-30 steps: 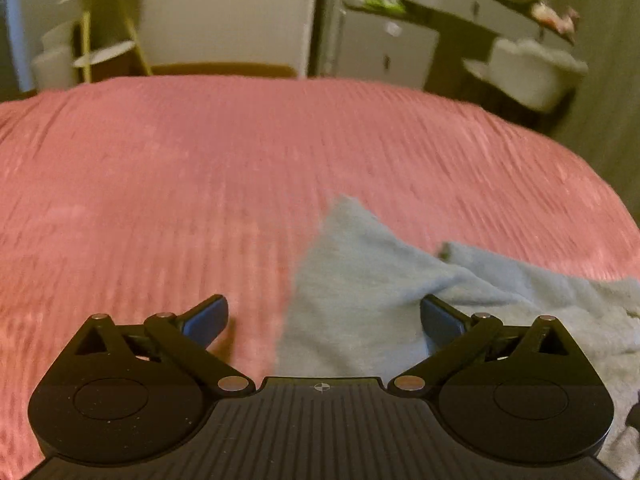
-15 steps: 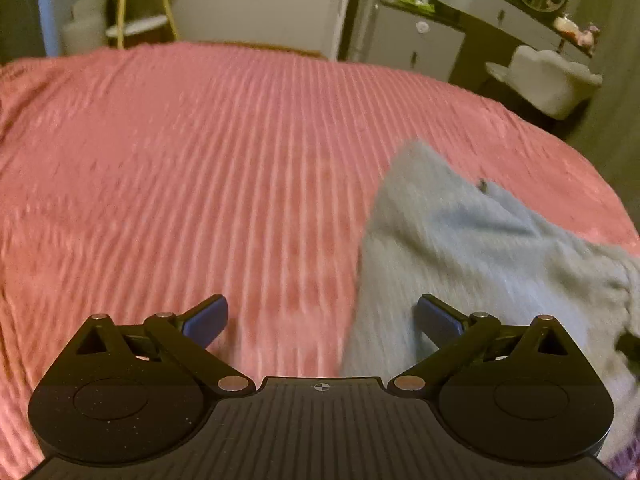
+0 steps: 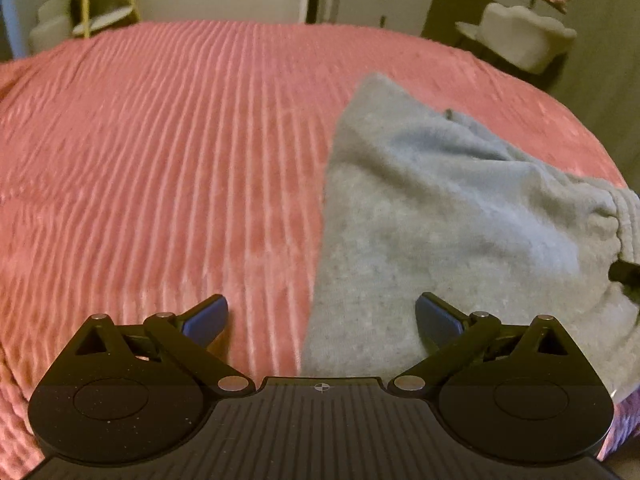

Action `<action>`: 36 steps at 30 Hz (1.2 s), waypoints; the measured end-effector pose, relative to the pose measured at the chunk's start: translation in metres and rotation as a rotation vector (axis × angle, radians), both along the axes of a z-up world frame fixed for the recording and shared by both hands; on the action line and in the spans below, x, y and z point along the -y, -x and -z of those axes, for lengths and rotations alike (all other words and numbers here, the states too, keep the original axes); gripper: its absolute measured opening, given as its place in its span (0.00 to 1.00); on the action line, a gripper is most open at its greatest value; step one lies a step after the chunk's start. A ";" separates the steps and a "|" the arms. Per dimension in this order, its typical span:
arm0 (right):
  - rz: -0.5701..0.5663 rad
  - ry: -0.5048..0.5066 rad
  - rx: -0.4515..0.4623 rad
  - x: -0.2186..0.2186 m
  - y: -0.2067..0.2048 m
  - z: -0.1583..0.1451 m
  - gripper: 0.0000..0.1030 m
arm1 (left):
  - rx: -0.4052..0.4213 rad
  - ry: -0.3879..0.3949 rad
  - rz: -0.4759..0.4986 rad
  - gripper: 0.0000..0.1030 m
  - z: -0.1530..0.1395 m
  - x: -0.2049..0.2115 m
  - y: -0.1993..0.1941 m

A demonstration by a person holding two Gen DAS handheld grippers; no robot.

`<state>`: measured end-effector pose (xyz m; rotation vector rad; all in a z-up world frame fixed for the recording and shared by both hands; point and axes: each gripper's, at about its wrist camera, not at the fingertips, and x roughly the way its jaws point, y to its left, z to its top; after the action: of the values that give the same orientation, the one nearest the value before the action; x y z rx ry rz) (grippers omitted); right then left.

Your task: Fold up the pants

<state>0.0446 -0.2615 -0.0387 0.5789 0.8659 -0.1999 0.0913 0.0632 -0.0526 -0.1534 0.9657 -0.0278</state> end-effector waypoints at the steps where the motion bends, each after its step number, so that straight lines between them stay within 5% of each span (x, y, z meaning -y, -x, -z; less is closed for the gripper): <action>1: -0.007 0.005 -0.009 0.000 -0.002 0.000 1.00 | -0.002 0.028 -0.006 1.00 0.000 -0.004 -0.001; 5: -0.060 -0.022 -0.045 0.009 -0.009 -0.002 1.00 | -0.011 0.201 -0.027 1.00 0.003 -0.027 -0.003; 10: -0.171 -0.038 -0.052 0.021 -0.007 -0.010 1.00 | -0.052 0.319 -0.085 1.00 0.011 -0.049 -0.007; 16: -0.299 0.383 -0.007 -0.024 0.003 -0.035 1.00 | -0.078 0.269 -0.064 1.00 0.014 -0.043 -0.014; 18: -0.354 0.441 0.018 -0.034 0.002 -0.040 1.00 | -0.052 0.283 -0.010 1.00 0.010 -0.040 -0.014; 22: -0.426 0.334 0.022 -0.009 -0.006 -0.034 1.00 | -0.048 0.375 0.084 1.00 0.009 -0.039 -0.019; 27: -0.423 -0.008 -0.033 0.036 -0.019 -0.009 1.00 | -0.084 0.436 0.112 1.00 0.018 -0.043 -0.041; 36: -0.528 -0.196 -0.029 0.066 -0.043 0.021 1.00 | -0.082 0.694 0.176 1.00 0.032 -0.057 -0.061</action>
<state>0.0877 -0.3272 -0.0601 0.5102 1.0433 0.3605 0.1519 0.1200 -0.0843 -0.7115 1.0175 -0.5246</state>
